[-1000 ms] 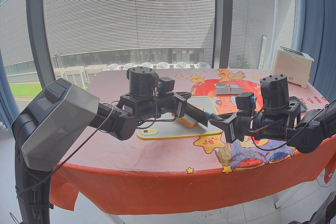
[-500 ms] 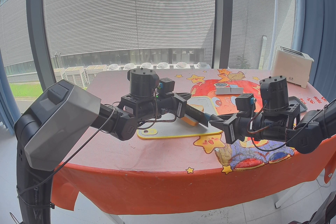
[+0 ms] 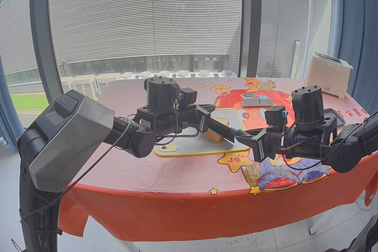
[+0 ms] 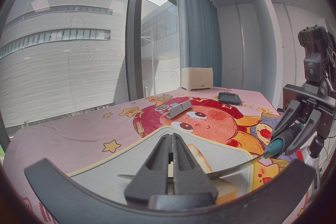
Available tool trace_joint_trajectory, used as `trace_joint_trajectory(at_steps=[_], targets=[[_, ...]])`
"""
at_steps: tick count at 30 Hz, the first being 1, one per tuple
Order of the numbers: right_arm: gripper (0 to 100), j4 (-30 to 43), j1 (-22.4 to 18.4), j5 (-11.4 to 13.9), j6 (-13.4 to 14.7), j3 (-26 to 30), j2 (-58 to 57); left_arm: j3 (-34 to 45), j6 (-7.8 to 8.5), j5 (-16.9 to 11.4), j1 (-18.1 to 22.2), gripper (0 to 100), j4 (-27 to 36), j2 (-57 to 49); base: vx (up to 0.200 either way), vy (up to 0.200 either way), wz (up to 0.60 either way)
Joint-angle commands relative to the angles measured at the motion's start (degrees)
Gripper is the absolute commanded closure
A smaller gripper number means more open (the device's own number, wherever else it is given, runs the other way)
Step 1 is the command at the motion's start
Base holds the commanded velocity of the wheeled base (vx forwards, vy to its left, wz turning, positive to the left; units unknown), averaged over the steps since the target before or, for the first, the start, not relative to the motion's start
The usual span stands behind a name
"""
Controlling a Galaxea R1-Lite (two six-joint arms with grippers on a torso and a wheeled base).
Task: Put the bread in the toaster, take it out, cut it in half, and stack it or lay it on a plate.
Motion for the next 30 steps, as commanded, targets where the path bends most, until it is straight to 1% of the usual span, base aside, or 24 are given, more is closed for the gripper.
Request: trace_joint_trajectory(at_steps=[1, 7, 11, 12, 17, 20, 21, 25, 30], targets=[[100, 0.0, 0.0, 0.0, 0.3, -0.3, 0.0, -0.4, -0.01, 0.0, 0.1, 100, -0.9, -0.3, 0.0, 0.0, 0.0], [100, 0.0, 0.0, 0.0, 0.5, -0.5, 0.0, 0.2, -0.01, -0.1, 0.3, 100, -1.1, -3.5, 0.0, 0.0, 0.0], [100, 0.0, 0.0, 0.0, 1.0, -0.6, -0.1, 0.5, -0.01, -0.1, 0.4, 100, -1.4, -3.8, 0.0, 0.0, 0.0], [100, 0.1, 0.1, 0.0, 1.7, -0.6, -0.1, 1.0, -0.01, -0.1, 0.4, 100, -1.8, -4.2, 0.0, 0.0, 0.0], [100, 0.1, 0.2, 0.2, 1.8, -0.6, 0.0, 2.6, -0.01, -0.1, 0.3, 100, -3.6, -3.5, 0.0, 0.0, 0.0], [100, 1.9, 0.2, 0.6, 2.2, -1.1, -0.2, 3.3, -0.01, 0.0, 0.1, 100, -3.8, -3.5, 0.0, 0.0, 0.0], [100, 3.8, 0.3, 0.8, 2.9, -1.8, -0.3, 3.3, 0.08, 0.0, 0.0, 100, -3.8, -3.4, 0.0, 0.0, 0.0], [100, 7.2, 0.8, 0.8, 5.3, -3.1, -1.1, 3.2, 0.08, 0.0, -0.2, 100, -3.9, -1.7, 0.0, 0.0, 0.0], [100, 7.2, 0.7, 0.8, 5.6, -3.5, -0.8, 3.2, 0.08, 0.0, -0.2, 100, -3.9, -1.5, 0.0, 0.0, 0.0]])
